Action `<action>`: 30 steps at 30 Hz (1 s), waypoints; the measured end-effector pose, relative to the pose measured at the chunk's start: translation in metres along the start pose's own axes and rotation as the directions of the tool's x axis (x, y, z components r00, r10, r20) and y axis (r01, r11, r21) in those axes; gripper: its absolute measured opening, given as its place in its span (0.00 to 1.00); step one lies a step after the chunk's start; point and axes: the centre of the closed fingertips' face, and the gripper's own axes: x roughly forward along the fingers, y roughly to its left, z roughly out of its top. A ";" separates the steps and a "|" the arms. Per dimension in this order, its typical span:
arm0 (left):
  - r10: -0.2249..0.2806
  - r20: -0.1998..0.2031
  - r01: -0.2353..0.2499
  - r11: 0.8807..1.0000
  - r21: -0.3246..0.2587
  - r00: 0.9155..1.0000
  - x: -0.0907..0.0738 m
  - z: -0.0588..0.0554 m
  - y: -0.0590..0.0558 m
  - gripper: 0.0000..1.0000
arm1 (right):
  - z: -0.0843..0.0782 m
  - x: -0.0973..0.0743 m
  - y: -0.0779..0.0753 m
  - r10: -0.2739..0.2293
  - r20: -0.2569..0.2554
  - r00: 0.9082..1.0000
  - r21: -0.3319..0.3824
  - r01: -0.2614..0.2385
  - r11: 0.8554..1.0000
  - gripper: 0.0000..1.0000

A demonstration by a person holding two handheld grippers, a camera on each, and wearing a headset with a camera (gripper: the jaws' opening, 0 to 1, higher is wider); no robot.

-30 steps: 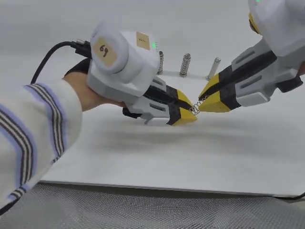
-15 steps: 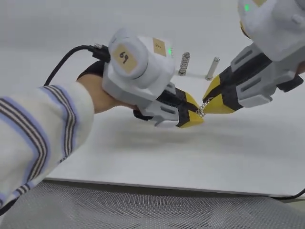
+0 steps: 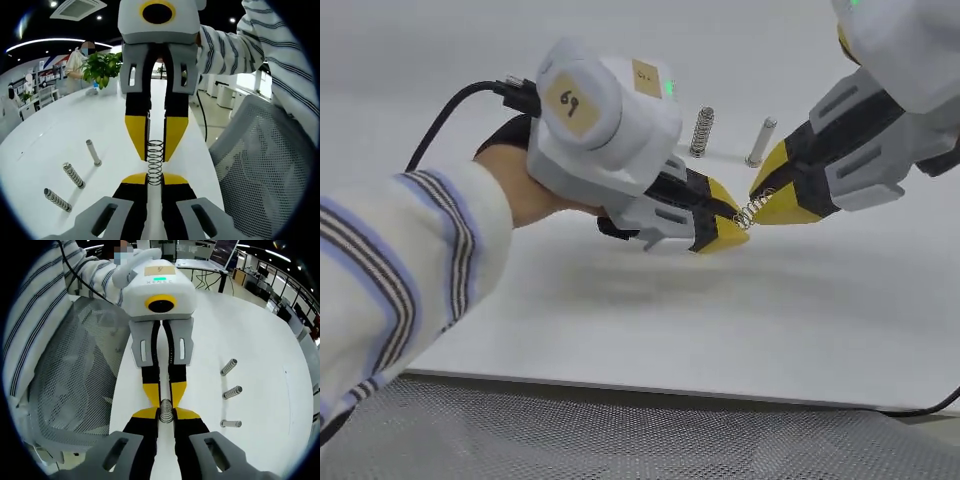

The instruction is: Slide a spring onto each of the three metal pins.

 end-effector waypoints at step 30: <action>0.000 -0.008 0.000 1.000 0.015 1.000 -0.008 0.007 -0.007 0.02 | 0.001 0.009 0.003 0.038 -0.004 0.999 0.027 -0.038 0.999 0.08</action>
